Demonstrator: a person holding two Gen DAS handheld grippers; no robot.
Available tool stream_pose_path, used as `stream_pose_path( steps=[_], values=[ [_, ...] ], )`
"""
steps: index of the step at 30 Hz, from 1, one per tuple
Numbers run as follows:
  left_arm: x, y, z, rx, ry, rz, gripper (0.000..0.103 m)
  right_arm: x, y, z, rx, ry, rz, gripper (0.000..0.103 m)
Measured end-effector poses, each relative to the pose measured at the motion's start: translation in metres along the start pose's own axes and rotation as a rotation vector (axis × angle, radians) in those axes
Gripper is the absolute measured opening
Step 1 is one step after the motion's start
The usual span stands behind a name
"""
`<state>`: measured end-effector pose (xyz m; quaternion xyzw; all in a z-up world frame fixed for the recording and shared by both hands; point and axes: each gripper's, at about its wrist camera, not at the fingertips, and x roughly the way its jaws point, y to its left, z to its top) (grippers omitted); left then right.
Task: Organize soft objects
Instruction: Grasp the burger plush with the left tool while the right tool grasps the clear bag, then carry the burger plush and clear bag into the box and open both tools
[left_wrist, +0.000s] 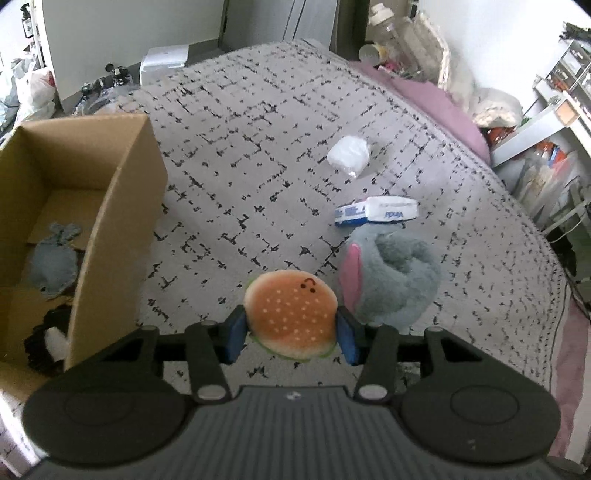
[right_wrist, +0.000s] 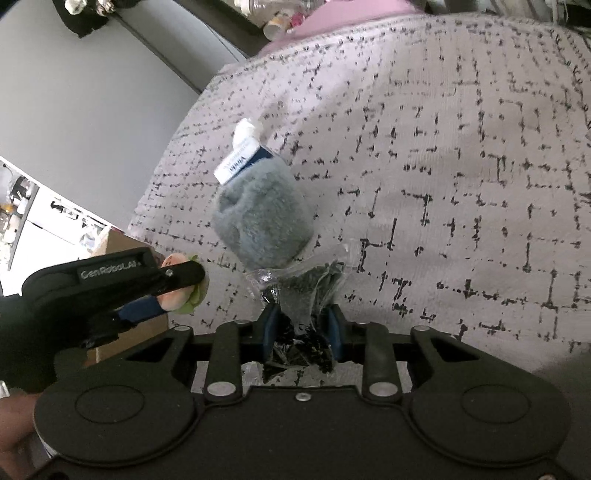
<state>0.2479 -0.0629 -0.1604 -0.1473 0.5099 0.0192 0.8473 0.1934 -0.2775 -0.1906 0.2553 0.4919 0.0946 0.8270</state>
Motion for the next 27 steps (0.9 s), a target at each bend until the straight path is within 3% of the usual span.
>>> stream_pose_path(
  steps=[11,27],
  values=[
    [-0.058,0.008,-0.01,-0.013,-0.064,-0.048,0.05,-0.044,0.013,0.003,-0.007,-0.112,-0.004,0.028],
    [-0.128,0.039,-0.019,-0.031,-0.166,-0.042,0.05,-0.087,0.055,-0.016,-0.062,-0.203,0.041,0.028]
  ],
)
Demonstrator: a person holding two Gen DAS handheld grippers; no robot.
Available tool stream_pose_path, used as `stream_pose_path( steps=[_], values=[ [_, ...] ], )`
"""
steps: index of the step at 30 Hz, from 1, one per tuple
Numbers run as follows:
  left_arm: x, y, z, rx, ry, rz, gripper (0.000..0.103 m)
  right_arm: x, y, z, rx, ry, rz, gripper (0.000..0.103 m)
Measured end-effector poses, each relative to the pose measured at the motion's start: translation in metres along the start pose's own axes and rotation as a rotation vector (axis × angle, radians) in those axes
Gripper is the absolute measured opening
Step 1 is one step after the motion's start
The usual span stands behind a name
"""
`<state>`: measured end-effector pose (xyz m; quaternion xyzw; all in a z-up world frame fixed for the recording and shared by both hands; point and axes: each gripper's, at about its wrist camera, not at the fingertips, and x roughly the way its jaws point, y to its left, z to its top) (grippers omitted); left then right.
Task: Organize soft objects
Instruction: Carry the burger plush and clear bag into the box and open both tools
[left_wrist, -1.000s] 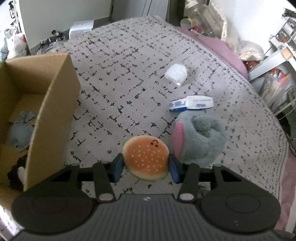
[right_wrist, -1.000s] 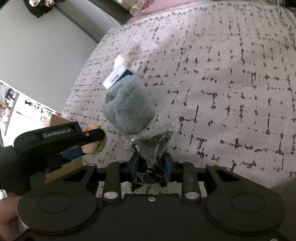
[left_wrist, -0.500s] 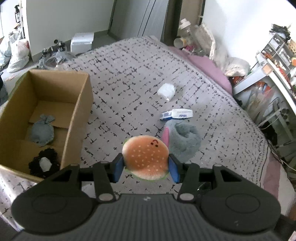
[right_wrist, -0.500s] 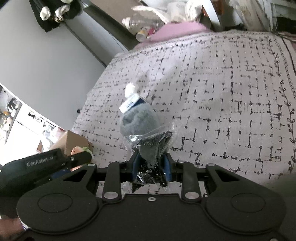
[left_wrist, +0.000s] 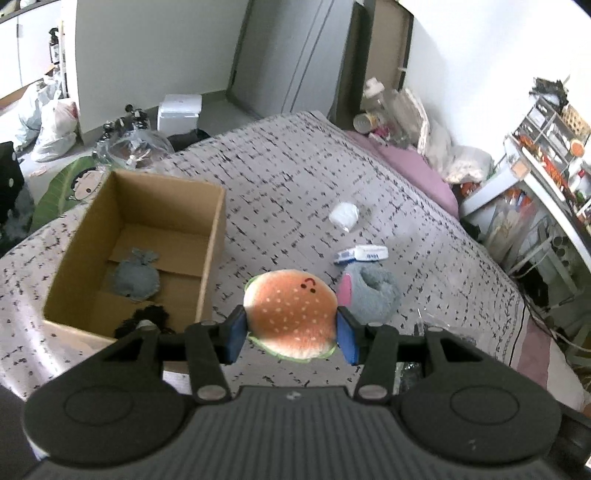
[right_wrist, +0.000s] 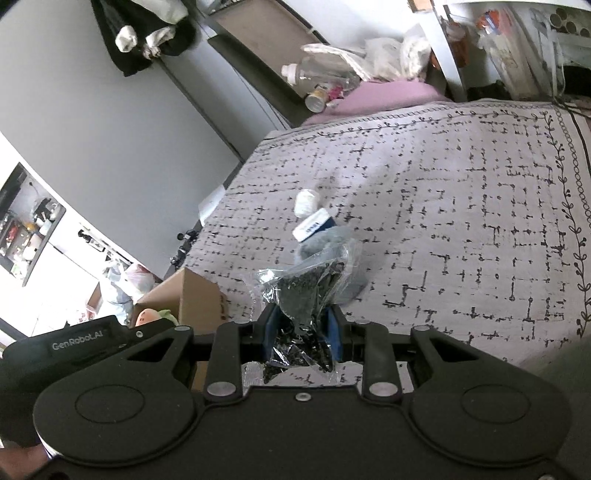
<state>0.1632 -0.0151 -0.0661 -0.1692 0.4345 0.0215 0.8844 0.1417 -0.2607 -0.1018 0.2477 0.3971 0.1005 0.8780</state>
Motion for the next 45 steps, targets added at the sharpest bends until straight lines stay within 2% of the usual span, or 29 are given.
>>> stream_pose_path(
  steps=[11,23,45],
  values=[
    [-0.034,0.027,0.006,-0.027,-0.058,0.003,0.05,-0.014,0.033,-0.002,-0.048,-0.024,0.022,0.028],
    [-0.05,0.059,0.011,-0.064,-0.088,0.015,0.05,-0.014,0.065,-0.001,-0.092,-0.043,0.034,0.028],
    [-0.042,0.13,0.021,-0.167,-0.083,0.06,0.05,0.017,0.138,-0.005,-0.222,-0.038,0.112,0.028]
  ],
)
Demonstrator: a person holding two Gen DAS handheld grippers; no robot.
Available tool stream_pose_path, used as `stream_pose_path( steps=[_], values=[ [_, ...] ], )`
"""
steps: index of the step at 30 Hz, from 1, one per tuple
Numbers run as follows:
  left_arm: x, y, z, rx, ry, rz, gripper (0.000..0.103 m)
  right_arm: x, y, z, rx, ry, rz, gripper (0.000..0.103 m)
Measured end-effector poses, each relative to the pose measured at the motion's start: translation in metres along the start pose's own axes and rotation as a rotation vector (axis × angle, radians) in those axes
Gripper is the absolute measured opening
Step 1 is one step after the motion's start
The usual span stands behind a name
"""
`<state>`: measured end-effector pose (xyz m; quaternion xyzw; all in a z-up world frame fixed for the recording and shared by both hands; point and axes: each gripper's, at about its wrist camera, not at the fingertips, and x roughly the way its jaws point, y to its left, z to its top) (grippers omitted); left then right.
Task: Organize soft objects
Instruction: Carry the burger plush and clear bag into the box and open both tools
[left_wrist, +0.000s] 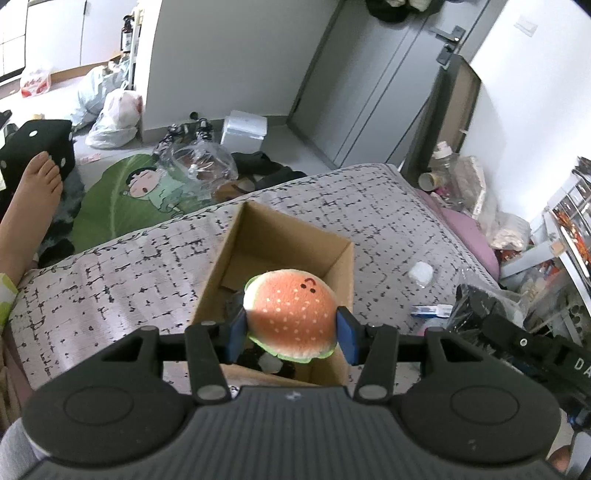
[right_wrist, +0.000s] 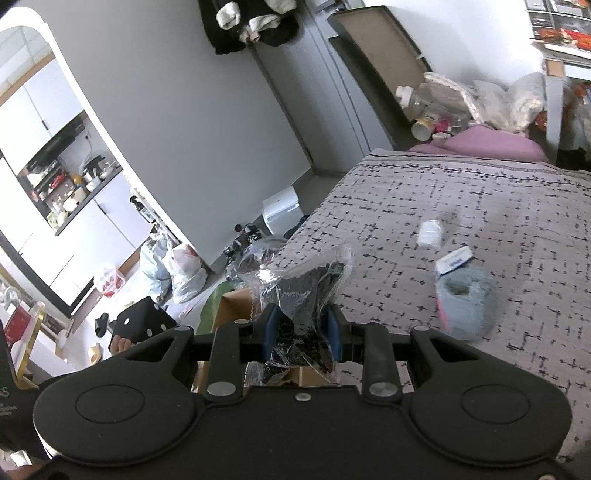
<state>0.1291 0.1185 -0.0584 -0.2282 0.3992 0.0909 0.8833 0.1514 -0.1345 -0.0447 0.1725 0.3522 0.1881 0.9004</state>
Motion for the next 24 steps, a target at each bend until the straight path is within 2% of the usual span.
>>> stream_pose_path(
  steps=[17,24],
  values=[
    [0.053,0.027,0.005,-0.037,0.097,0.047,0.051,0.06,0.025,-0.005,-0.02,0.099,0.012,0.028],
    [0.056,0.033,0.011,-0.037,0.108,0.058,0.065,0.082,0.032,-0.009,-0.018,0.136,0.021,0.028]
  ],
)
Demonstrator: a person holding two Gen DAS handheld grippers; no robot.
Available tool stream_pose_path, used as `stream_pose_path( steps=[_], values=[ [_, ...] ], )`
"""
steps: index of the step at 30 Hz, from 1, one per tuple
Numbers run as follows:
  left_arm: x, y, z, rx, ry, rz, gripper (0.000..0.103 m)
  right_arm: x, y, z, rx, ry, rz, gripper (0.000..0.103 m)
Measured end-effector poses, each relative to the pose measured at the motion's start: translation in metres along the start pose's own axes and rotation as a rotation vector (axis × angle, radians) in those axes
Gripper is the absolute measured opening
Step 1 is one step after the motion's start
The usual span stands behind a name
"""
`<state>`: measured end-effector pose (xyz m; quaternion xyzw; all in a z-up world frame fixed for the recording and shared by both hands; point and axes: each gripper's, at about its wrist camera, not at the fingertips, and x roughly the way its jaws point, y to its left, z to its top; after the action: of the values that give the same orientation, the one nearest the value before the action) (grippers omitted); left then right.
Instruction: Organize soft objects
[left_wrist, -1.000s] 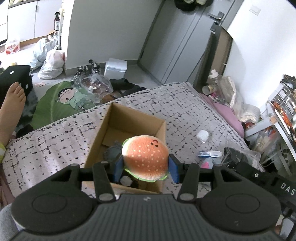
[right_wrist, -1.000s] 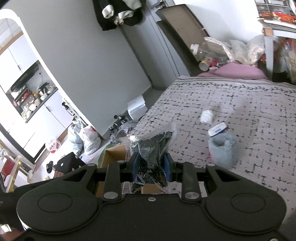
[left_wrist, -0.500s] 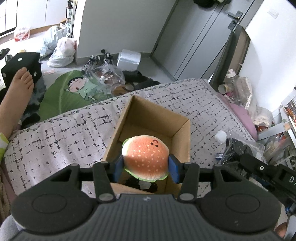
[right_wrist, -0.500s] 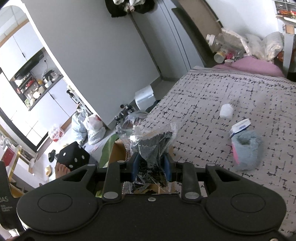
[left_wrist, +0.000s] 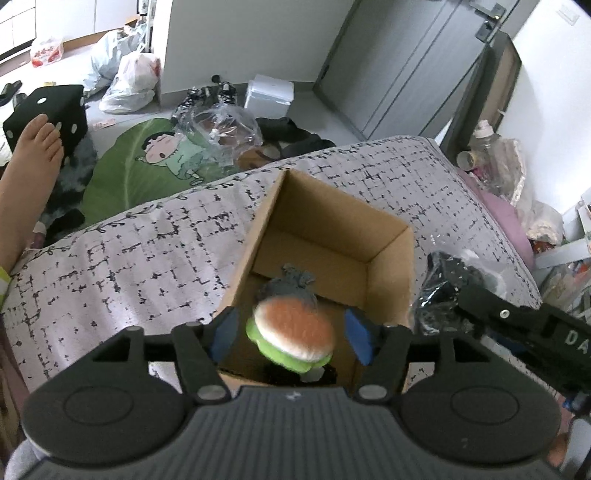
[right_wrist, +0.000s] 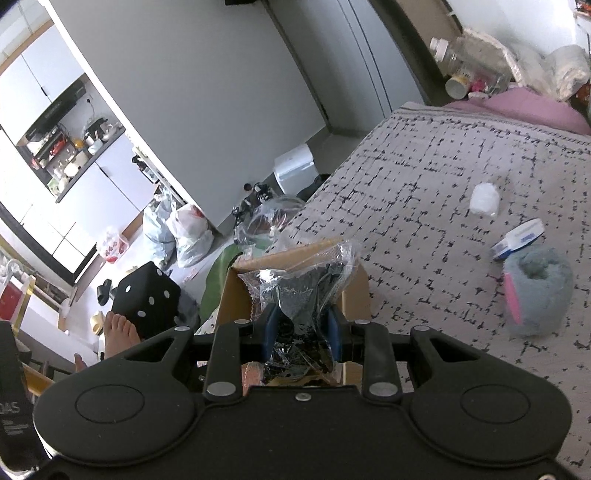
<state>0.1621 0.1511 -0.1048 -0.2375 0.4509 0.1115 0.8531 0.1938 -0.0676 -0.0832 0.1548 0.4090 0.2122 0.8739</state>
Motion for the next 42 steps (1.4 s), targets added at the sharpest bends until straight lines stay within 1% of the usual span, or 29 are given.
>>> stream_pose_path(
  steps=[1,3,4,7,9,12,14,19,21,22,24,26,32,35,42],
  values=[
    [-0.001,0.001,0.001,0.002,-0.004,-0.001,0.068,0.002,0.001,0.0,0.0,0.004,0.0,0.028],
    [-0.002,0.002,0.002,0.0,-0.012,0.003,0.071,0.006,0.002,0.0,-0.003,0.013,0.008,0.028],
    [-0.003,0.003,0.003,-0.005,-0.014,0.008,0.071,0.007,0.004,0.0,-0.004,0.019,0.014,0.029],
    [-0.004,0.005,0.004,-0.016,-0.014,0.01,0.072,0.007,0.006,0.0,-0.01,0.02,0.04,0.034],
    [-0.005,0.006,0.004,-0.016,-0.007,0.013,0.072,0.006,0.003,0.001,-0.006,0.016,0.047,0.048],
    [-0.007,0.004,0.005,-0.011,0.015,0.019,0.078,-0.003,-0.005,0.003,0.013,-0.005,0.038,0.05],
    [-0.01,0.002,0.003,-0.001,0.008,0.025,0.078,-0.011,-0.013,0.003,0.028,-0.01,0.03,0.051],
    [-0.016,-0.006,-0.001,0.03,-0.01,0.04,0.079,-0.032,-0.034,0.001,0.037,-0.028,0.004,0.059],
    [-0.019,-0.011,-0.003,0.042,-0.012,0.038,0.081,-0.04,-0.043,-0.001,0.044,-0.03,-0.005,0.067],
    [-0.02,-0.015,-0.005,0.051,-0.014,0.039,0.084,-0.044,-0.047,-0.002,0.044,-0.032,-0.01,0.069],
    [-0.023,-0.02,-0.007,0.064,-0.021,0.049,0.086,-0.052,-0.055,-0.002,0.045,-0.039,-0.022,0.078],
    [-0.026,-0.026,-0.009,0.078,-0.025,0.054,0.087,-0.06,-0.064,-0.003,0.047,-0.051,-0.029,0.082],
    [-0.032,-0.045,-0.016,0.112,-0.035,0.055,0.089,-0.076,-0.088,-0.003,0.073,-0.067,-0.043,0.088],
    [-0.035,-0.054,-0.019,0.126,-0.042,0.052,0.09,-0.082,-0.098,-0.004,0.087,-0.074,-0.05,0.088],
    [-0.036,-0.074,-0.022,0.141,-0.037,0.021,0.091,-0.092,-0.121,-0.004,0.117,-0.088,-0.056,0.088]
  ],
)
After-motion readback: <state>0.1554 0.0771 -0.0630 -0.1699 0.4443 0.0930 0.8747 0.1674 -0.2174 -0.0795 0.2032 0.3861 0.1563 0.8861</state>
